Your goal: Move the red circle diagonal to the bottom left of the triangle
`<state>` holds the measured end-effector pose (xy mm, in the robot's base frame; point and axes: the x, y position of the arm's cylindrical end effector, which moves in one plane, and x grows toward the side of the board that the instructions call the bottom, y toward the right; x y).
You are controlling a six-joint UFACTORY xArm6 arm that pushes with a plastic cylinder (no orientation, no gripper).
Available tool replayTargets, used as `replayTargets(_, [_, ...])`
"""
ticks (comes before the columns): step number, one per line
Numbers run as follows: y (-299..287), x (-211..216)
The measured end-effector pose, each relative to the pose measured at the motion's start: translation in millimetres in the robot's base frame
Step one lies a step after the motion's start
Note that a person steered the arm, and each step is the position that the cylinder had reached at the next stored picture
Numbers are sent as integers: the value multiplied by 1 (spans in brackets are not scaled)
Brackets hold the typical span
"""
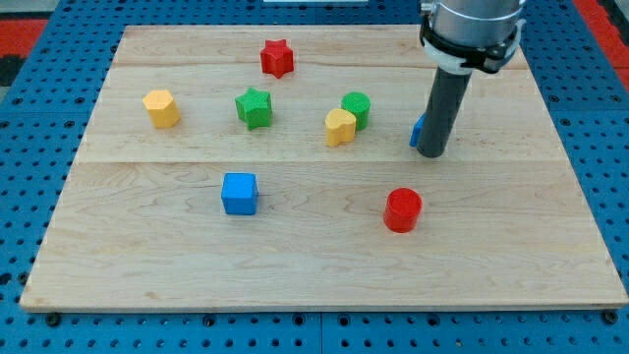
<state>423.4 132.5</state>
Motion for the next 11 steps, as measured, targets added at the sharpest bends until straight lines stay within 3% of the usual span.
replayTargets(2, [0,-5])
replayTargets(4, [3,123])
replayTargets(8, [-29,129])
replayTargets(11, [-35,82])
